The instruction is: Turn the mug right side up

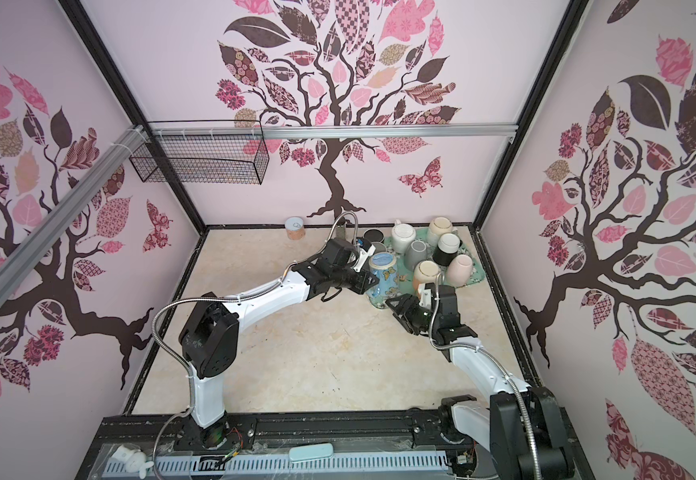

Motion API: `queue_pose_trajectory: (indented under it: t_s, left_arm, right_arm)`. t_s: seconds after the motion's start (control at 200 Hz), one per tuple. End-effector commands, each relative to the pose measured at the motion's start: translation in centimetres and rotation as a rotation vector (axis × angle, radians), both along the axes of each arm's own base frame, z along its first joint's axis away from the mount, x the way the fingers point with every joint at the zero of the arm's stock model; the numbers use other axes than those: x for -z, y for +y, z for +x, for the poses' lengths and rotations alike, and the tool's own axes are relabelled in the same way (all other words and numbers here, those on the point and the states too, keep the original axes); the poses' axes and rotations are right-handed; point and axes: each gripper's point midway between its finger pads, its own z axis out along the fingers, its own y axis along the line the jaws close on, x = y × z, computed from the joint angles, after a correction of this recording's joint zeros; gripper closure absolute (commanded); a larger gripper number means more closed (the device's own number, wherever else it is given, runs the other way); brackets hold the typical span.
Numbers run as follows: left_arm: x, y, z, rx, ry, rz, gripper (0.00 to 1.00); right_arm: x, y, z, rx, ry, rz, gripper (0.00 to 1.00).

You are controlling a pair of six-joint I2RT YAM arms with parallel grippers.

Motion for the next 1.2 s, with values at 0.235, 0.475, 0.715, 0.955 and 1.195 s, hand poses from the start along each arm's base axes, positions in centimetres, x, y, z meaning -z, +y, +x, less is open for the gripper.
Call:
queue_pose_trajectory:
  t_s: [0.235, 0.475, 0.715, 0.955, 1.195]
  left_arm:
    - [-17.1, 7.5, 3.8, -0.249, -0.172, -0.560, 1.00]
    - [-20.0, 8.9, 2.8, -0.253, -0.156, -0.656, 1.00]
    - [-21.5, 9.4, 2.1, -0.247, -0.133, -0.731, 1.00]
    - [-22.7, 10.2, 1.4, -0.244, -0.102, -0.800, 1.00]
    - [-22.8, 12.1, 0.3, -0.293, -0.082, -0.835, 1.00]
  right_arm:
    - [-10.4, 6.3, 4.1, -0.096, -0.211, 0.251, 0.39]
    - [-13.8, 9.5, 6.1, -0.163, -0.252, 0.408, 0.38]
    - [-17.3, 11.2, 7.2, -0.179, -0.353, 0.516, 0.36]
    - [-19.1, 12.7, 8.3, -0.204, -0.381, 0.599, 0.39]
    - [-21.3, 13.3, 9.2, -0.231, -0.432, 0.711, 0.52]
